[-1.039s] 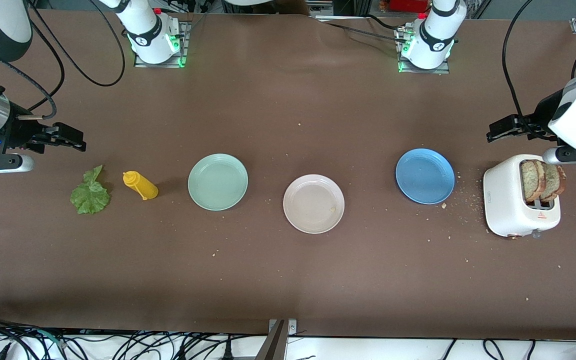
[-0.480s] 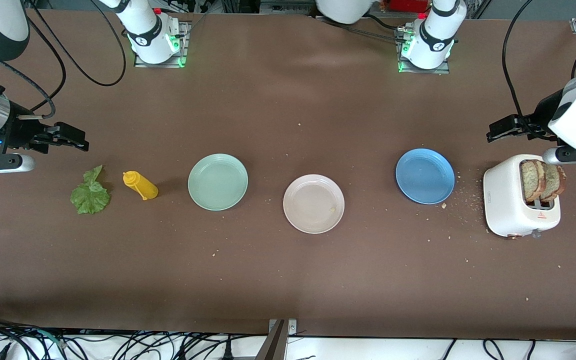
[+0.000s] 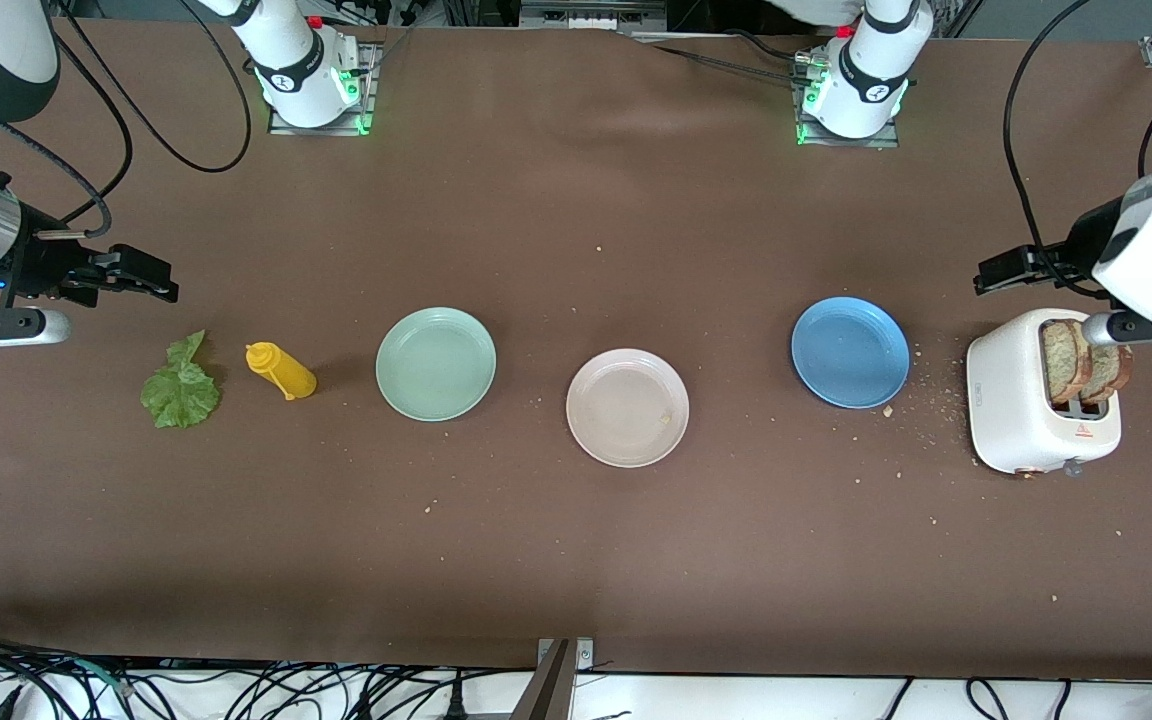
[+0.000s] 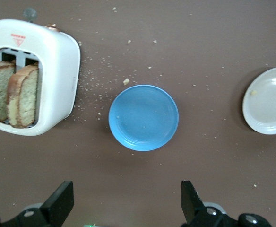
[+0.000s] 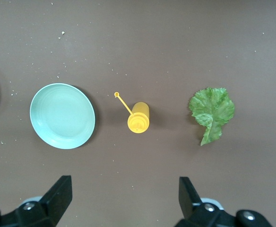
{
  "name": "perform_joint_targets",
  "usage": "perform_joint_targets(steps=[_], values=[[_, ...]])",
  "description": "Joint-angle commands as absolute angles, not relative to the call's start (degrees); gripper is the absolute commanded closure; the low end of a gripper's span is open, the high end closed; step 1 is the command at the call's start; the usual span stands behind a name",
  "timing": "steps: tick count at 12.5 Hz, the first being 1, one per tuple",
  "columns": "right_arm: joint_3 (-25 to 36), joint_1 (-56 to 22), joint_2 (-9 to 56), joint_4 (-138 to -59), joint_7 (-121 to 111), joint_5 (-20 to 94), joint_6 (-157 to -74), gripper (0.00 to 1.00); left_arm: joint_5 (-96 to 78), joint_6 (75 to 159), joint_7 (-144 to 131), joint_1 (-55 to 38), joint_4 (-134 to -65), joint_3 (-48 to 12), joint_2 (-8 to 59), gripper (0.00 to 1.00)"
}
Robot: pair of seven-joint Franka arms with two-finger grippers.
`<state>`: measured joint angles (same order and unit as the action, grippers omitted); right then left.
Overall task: Make sandwich in beige plate with both arms
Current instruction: 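Lower the left gripper onto a toast slice in the toaster and grasp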
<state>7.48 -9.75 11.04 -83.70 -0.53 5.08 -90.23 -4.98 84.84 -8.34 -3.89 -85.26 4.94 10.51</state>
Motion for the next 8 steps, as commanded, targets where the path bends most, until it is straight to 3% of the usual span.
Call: perform_joint_targets(steps=[1, 6, 8], values=[[7.5, -9.3, 10.8, -84.0, -1.2, 6.4, -90.1, 0.00, -9.8, 84.1, -7.6, 0.2, -83.6, 5.2, 14.1, 0.00], [7.5, -9.3, 10.9, -84.2, -1.2, 6.4, -90.0, 0.00, -1.7, 84.3, -1.1, 0.7, -83.8, 5.4, 19.1, 0.00], [7.5, -9.3, 10.8, -84.2, -1.2, 6.4, -90.1, 0.00, -1.3, 88.2, 0.7, 2.8, -84.3, 5.4, 20.7, 0.00]])
